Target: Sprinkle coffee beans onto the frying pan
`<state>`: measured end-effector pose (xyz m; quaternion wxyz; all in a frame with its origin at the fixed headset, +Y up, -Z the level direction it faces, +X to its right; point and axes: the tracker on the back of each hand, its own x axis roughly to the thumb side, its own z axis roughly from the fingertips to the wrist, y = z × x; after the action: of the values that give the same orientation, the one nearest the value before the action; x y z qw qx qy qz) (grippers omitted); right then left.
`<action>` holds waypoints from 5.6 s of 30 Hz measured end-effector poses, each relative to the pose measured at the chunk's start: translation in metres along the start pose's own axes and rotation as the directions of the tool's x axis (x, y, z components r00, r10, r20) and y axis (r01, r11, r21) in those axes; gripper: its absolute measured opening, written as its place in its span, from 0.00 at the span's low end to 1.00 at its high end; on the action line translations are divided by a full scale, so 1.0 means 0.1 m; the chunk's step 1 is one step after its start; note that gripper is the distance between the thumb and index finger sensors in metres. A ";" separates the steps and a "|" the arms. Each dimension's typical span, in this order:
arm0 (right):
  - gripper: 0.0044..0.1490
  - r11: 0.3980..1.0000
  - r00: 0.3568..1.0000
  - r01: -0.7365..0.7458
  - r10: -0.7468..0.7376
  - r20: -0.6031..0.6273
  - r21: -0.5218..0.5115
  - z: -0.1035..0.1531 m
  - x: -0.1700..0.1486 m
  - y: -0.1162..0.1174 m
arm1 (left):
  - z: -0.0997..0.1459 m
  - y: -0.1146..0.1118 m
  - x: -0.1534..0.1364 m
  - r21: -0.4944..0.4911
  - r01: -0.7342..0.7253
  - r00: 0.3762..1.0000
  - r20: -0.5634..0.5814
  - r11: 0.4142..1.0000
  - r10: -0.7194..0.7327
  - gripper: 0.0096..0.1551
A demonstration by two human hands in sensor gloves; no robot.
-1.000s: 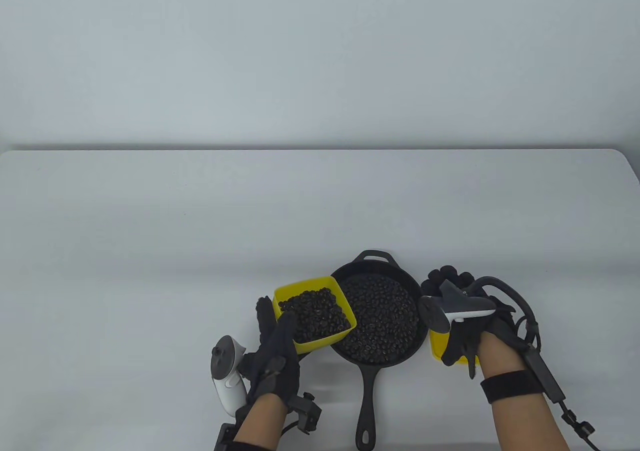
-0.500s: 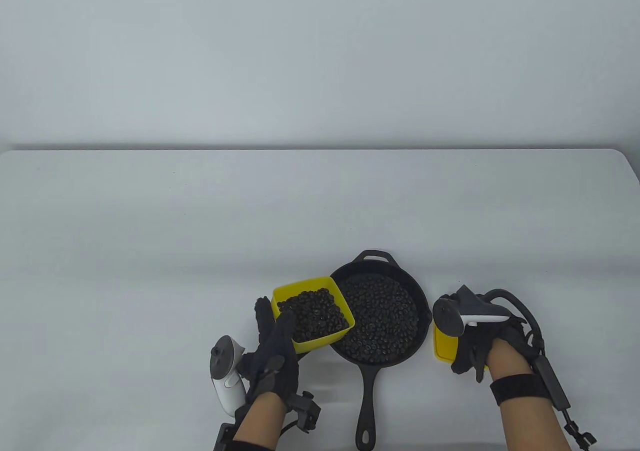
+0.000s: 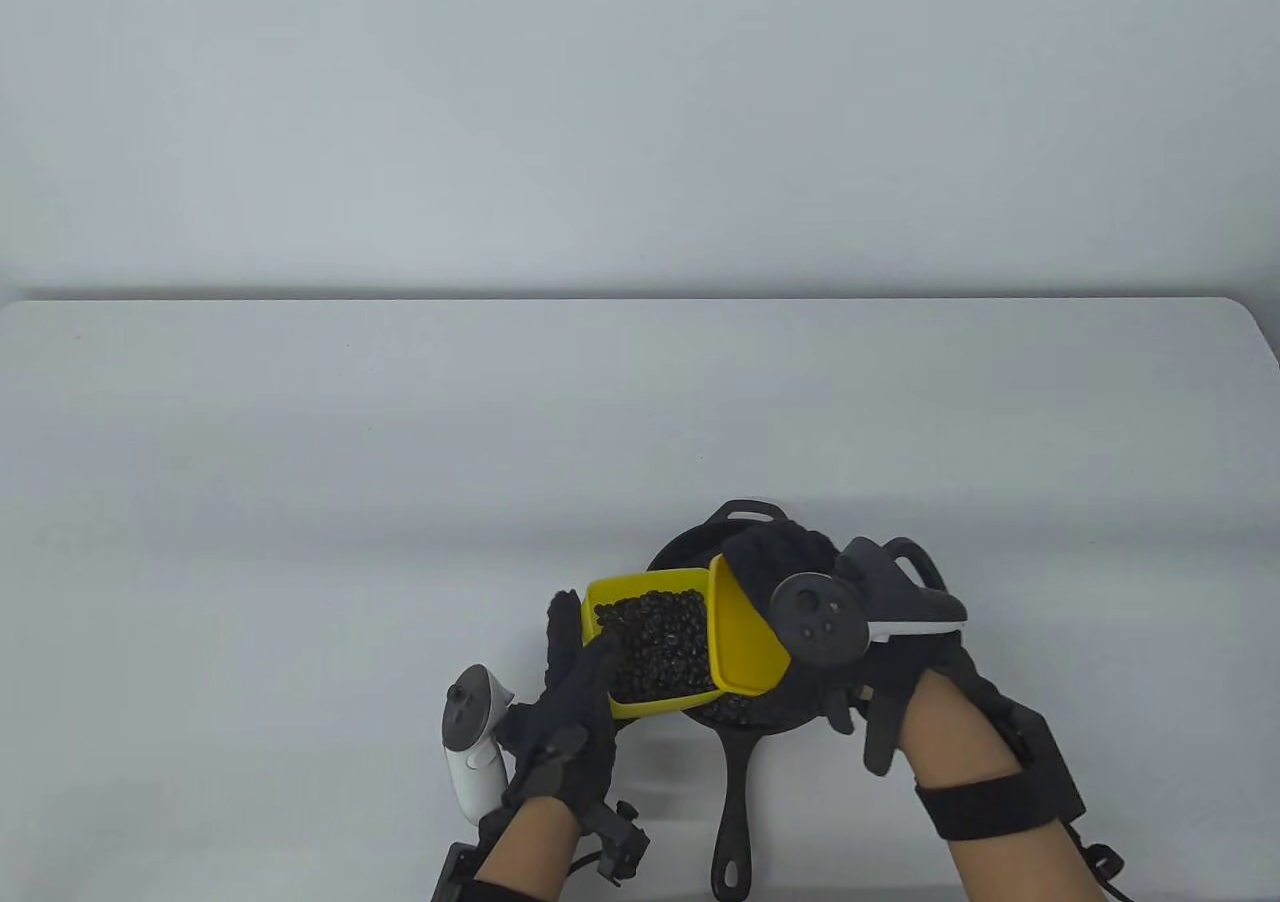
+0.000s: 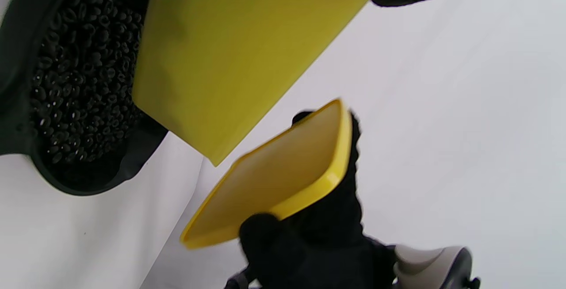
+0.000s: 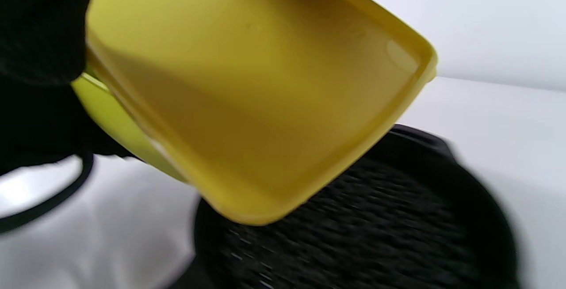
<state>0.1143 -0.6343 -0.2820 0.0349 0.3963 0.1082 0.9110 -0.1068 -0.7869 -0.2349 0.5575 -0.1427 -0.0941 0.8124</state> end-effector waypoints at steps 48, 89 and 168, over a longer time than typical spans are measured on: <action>0.51 0.227 0.398 0.833 -0.880 0.261 -0.504 0.16 -0.11 1.25 | -0.02 0.00 0.02 -0.069 0.081 0.997 0.016 0.994 -0.080 0.53; 0.55 0.979 0.868 -0.058 -0.049 -0.494 -0.197 0.62 -0.59 1.04 | 0.40 1.08 0.45 0.486 0.633 0.772 -0.464 0.603 -0.435 0.39; 0.55 0.986 0.866 0.018 -0.099 -0.491 -0.166 0.52 -0.56 1.15 | 0.10 0.18 0.57 0.073 0.987 0.156 -0.306 0.141 -0.939 0.46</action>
<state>0.1933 -0.7461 -0.2620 0.0642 0.1410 0.0541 0.9864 -0.1458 -0.7400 -0.2381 0.9671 -0.0504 -0.0052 0.2493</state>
